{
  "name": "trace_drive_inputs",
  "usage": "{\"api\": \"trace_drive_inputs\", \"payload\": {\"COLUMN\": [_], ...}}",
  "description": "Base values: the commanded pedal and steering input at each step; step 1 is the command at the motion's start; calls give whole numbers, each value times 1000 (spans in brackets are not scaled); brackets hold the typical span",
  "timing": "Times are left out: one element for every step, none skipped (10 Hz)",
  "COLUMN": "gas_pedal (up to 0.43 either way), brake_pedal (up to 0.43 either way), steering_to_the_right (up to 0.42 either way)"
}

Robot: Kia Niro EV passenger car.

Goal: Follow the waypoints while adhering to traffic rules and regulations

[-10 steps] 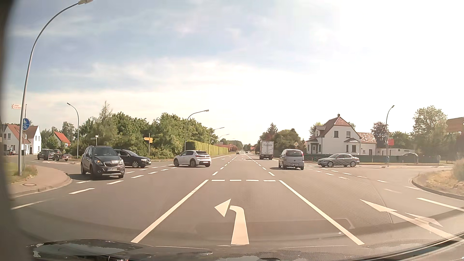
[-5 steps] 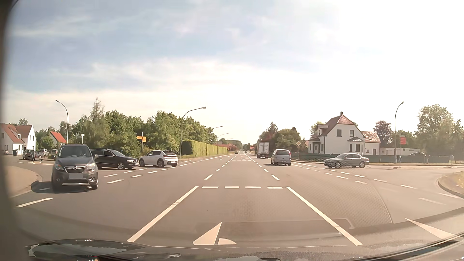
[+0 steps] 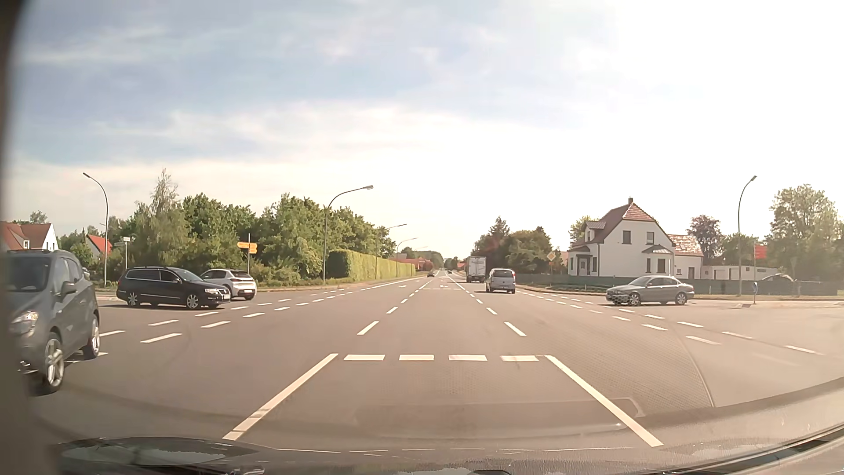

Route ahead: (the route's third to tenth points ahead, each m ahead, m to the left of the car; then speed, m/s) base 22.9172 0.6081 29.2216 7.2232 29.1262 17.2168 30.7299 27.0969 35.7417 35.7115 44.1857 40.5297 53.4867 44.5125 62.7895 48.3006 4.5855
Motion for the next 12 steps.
{"api": "trace_drive_inputs", "payload": {"gas_pedal": [0, 0, 0, 0, 0, 0, 0, 0, 0, 0, 0, 0], "brake_pedal": [256, 262, 256, 256, 250, 256, 256, 256, 256, 256, 256, 256], "steering_to_the_right": [-8, -7, -7, -7, -7, -7, -7, -7, -7, -7, -7, -7]}}
